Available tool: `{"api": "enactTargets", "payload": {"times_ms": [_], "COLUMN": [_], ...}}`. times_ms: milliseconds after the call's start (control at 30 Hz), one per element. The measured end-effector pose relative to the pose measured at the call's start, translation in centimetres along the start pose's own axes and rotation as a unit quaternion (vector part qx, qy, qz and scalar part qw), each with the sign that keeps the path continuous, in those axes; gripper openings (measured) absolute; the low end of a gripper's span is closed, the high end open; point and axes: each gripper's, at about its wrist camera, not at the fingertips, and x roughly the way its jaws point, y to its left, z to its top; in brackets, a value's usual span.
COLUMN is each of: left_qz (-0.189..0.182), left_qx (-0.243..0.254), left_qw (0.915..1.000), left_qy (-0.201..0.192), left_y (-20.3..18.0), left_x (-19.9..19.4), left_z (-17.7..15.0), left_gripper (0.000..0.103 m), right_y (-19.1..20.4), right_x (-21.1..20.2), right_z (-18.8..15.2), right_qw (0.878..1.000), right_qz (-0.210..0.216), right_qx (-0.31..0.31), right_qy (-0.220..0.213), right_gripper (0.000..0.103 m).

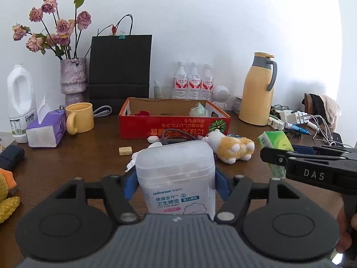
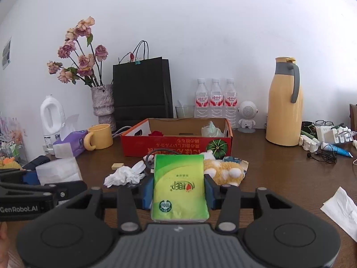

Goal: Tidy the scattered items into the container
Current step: 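Carry the tissue pack and swab box into the box and release both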

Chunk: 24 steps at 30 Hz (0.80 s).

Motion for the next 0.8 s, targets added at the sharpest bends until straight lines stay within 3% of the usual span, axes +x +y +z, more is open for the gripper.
{"api": "enactTargets", "payload": {"times_ms": [133,267,500,600,700,800], "left_qz": [-0.012,-0.035,-0.024,-0.012,-0.029,-0.054], "left_qx": [-0.007,-0.022,-0.014,-0.008,-0.036,-0.034], "left_qw": [0.9999,0.9991,0.9984,0.9985,0.9989,0.993], "left_qy": [-0.005,-0.012,-0.049,-0.052,-0.009,0.099], "left_y": [-0.1,0.7,3.1,3.9,5.3,6.1], "left_x": [-0.1,1.7,11.9,17.1,22.8,30.5], "left_z": [0.5,3.4,14.7,18.0,20.5,22.6], "left_gripper": [0.07,0.07,0.07,0.07,0.07,0.07], "right_y": [0.0,-0.6,-3.0,-4.4,-5.3,-6.4], "right_x": [-0.4,1.0,12.5,18.0,23.3,30.1], "right_z": [-0.2,2.4,12.5,16.1,18.3,20.7], "right_qw": [1.0,1.0,0.999,0.999,0.999,0.992], "right_qz": [0.003,0.01,0.018,0.023,0.022,0.032], "right_qx": [-0.001,0.003,0.014,0.026,0.024,0.022], "right_qy": [0.002,-0.012,-0.035,-0.029,0.01,0.116], "right_gripper": [0.044,0.044,0.044,0.044,0.044,0.044]}}
